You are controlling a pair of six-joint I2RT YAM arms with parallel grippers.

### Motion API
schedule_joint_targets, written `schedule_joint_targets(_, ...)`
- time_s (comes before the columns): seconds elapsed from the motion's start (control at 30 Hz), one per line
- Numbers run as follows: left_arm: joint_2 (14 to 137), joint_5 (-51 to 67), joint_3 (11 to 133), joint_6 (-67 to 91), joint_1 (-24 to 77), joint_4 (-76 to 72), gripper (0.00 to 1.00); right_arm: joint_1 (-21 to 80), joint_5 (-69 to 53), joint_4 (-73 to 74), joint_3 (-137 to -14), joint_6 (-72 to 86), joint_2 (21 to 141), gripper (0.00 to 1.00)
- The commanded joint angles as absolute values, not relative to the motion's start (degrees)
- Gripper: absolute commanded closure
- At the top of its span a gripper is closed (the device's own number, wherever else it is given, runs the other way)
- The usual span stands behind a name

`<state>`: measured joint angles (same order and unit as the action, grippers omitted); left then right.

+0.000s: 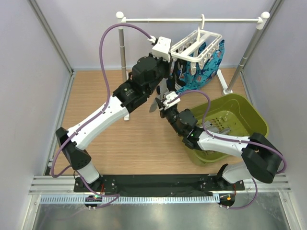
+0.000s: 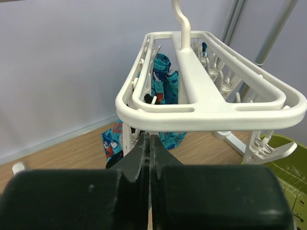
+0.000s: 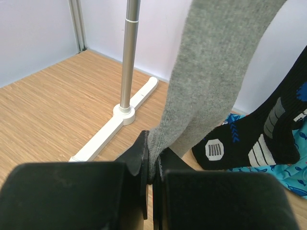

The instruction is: Remove the socks clipped to the hanger

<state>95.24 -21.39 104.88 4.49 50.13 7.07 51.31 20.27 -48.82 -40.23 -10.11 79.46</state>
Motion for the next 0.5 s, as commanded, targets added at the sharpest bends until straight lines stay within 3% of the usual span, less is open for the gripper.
schedule_joint_targets(0.0,93.8,-22.9,106.0,6.2,49.9,5.0,0.99,51.8,20.7,-52.7,-40.5,-8.9,77.4,0.99)
schedule_joint_targets(0.03,93.2,-22.8,104.6,6.4,50.0,4.9,0.95,51.7,20.8,-52.6,-40.6,-8.9,77.4,0.99)
schedule_joint_targets(0.07,92.7,-22.9,103.8,6.6,49.9,4.7,0.78,51.8,20.8,-52.1,-40.9,-9.0,77.4,0.99)
schedule_joint_targets(0.17,90.3,-21.9,100.7,7.4,50.0,4.0,0.52,51.8,21.4,-51.0,-41.7,-9.2,77.7,0.99)
schedule_joint_targets(0.27,89.1,-20.8,99.8,7.3,49.9,3.8,0.45,51.7,21.2,-50.5,-42.5,-9.4,77.7,0.99)
schedule_joint_targets(0.47,92.8,-25.6,105.2,5.3,49.9,8.3,0.43,51.9,21.1,-49.9,-43.7,-8.9,77.8,0.99)
